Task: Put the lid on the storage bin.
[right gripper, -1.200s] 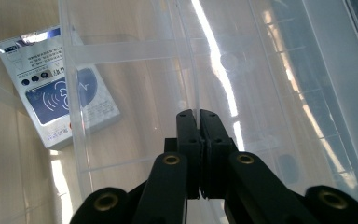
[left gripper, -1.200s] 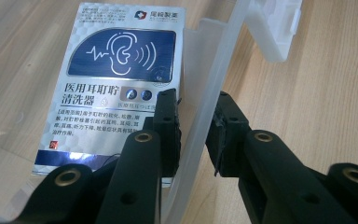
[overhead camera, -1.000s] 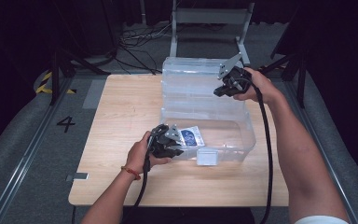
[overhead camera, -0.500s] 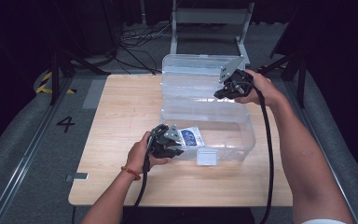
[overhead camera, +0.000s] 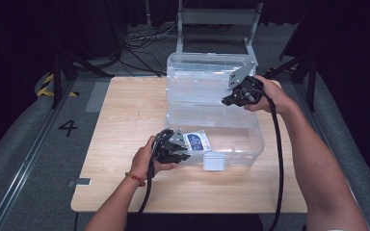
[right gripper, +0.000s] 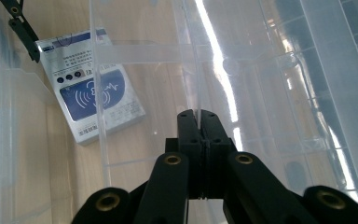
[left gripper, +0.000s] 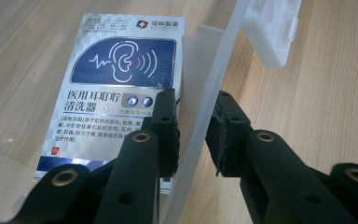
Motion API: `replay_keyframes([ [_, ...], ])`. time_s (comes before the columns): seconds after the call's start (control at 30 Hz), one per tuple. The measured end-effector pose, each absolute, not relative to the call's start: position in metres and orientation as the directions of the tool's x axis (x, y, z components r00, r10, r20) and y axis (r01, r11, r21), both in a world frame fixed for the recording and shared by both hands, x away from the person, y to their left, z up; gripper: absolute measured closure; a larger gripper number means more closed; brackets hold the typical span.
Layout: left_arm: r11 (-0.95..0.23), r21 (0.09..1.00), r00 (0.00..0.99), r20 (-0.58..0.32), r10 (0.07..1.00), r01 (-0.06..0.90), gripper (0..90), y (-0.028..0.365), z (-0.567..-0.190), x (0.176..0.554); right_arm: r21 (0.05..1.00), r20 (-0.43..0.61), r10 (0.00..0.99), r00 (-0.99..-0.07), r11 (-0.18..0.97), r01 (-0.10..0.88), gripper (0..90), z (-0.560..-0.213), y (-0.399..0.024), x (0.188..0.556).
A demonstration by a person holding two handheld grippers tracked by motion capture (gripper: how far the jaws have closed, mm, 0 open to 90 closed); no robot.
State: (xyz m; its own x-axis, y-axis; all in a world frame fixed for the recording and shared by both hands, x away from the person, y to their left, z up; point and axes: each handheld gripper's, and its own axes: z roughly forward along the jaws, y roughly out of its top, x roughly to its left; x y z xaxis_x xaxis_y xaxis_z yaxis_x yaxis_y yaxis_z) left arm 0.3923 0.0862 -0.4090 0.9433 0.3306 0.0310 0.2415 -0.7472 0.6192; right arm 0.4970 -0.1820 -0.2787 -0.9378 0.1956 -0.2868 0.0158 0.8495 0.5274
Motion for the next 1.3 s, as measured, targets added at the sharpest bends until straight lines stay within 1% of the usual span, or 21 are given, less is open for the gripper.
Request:
replay_keyframes([
  [0.43,-0.742,0.629,0.942,0.043,0.332,0.233,73.0,0.087,-0.41,0.391,0.549,-0.284,0.189,-0.94,0.836,0.002,89.3,-0.281,-0.185,0.485],
  [0.73,-0.735,0.638,0.941,0.048,0.334,0.228,72.4,0.088,-0.41,0.39,0.564,-0.295,0.2,-0.934,0.826,-0.001,89.1,-0.284,-0.188,0.474],
  [0.87,-0.733,0.643,0.942,0.055,0.332,0.221,72.0,0.088,-0.411,0.39,0.573,-0.301,0.219,-0.928,0.82,0.008,88.6,-0.285,-0.19,0.47],
  [1.03,-0.727,0.652,0.942,0.059,0.331,0.215,72.0,0.088,-0.412,0.389,0.595,-0.296,0.223,-0.929,0.804,0.003,88.4,-0.288,-0.193,0.465],
  [1.3,-0.73,0.65,0.941,0.066,0.331,0.211,71.6,0.088,-0.412,0.389,0.6,-0.3,0.223,-0.927,0.8,-0.001,87.9,-0.291,-0.194,0.457],
])
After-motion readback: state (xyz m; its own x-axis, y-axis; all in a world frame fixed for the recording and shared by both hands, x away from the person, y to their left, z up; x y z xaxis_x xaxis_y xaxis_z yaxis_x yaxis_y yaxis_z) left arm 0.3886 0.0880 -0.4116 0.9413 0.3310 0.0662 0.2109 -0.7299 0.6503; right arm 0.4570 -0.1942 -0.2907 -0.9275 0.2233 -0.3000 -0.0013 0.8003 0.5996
